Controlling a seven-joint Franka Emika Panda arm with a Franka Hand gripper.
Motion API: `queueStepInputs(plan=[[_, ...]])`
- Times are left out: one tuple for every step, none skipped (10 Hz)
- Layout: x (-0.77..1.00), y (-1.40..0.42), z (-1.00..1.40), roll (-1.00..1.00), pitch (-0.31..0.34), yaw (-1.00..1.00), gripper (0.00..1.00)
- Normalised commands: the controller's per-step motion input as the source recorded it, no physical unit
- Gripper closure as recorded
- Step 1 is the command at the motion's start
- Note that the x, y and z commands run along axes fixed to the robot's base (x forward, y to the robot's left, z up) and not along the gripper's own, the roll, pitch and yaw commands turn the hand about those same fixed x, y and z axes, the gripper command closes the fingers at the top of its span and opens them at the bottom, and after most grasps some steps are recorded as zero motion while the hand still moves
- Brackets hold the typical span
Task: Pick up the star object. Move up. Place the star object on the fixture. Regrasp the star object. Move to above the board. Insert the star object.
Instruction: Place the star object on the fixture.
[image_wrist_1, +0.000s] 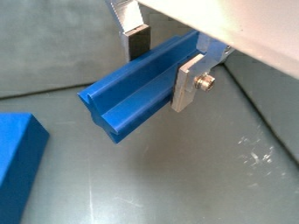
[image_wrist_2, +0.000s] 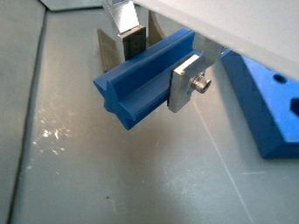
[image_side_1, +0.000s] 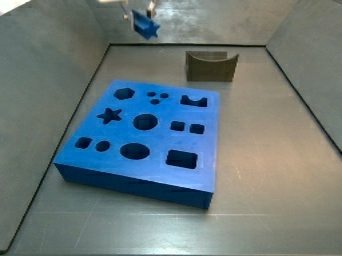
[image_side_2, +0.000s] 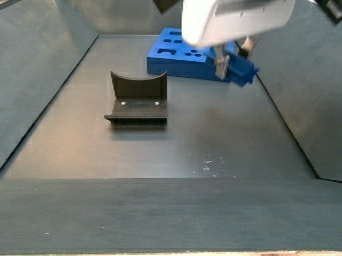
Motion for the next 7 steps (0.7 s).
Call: queueStepInputs(plan=[[-0.01, -0.01, 0.89, -0.03, 0.035, 0.01, 1.0], [0.0, -0.01, 0.68, -0.04, 0.041, 0.01, 1.0], [0.0, -0.01, 0.57, -0.05, 0.047, 0.01, 1.0], [0.01, -0.01, 0.37, -0.06, 0.056, 0.01, 1.0], [0.01, -0.01, 0.21, -0.06, 0.06, 0.01, 1.0], [1.0, 0.02, -0.15, -0.05, -0.045, -1.0, 1.0], [1.0, 0.02, -0.16, -0.05, -0.046, -1.0, 1.0]])
